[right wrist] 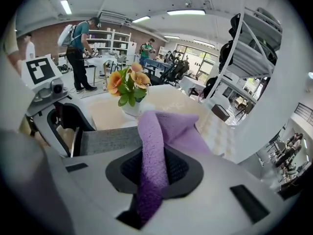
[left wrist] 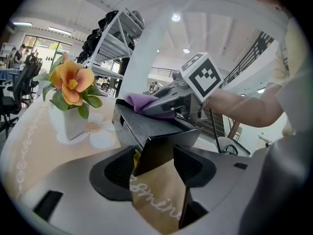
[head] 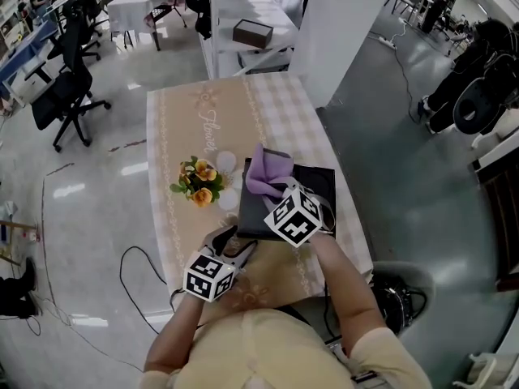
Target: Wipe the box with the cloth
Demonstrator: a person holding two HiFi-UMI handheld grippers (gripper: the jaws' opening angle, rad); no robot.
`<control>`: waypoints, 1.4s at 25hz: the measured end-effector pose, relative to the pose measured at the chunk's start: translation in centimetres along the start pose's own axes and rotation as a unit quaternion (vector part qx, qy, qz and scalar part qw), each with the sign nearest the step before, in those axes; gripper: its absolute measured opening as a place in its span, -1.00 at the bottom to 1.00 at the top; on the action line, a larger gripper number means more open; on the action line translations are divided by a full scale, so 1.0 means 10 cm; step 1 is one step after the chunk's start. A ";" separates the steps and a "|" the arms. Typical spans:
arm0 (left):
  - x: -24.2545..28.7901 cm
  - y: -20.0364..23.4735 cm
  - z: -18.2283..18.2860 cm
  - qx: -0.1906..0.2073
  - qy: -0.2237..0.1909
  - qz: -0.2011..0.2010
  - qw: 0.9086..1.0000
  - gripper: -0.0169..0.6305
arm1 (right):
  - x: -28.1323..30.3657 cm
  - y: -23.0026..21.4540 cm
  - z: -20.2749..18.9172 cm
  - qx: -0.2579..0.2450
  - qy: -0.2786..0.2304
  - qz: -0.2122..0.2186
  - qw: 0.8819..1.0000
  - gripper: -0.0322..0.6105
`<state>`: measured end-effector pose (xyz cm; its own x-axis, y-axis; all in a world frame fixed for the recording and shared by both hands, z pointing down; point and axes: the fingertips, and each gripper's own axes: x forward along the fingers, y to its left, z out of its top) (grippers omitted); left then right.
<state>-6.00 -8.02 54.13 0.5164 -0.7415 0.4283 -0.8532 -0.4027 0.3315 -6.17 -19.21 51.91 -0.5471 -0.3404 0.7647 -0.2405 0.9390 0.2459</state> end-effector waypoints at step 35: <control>0.00 0.01 -0.01 0.006 0.003 -0.003 1.000 -0.16 | -0.58 0.76 -0.33 0.029 0.063 0.159 0.985 -0.67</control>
<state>-6.11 -8.00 54.28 0.5219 -0.7358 0.4316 -0.8509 -0.4139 0.3234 -2.15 -9.95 51.26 -0.4983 -0.0181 0.8668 -0.1204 0.9915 -0.0485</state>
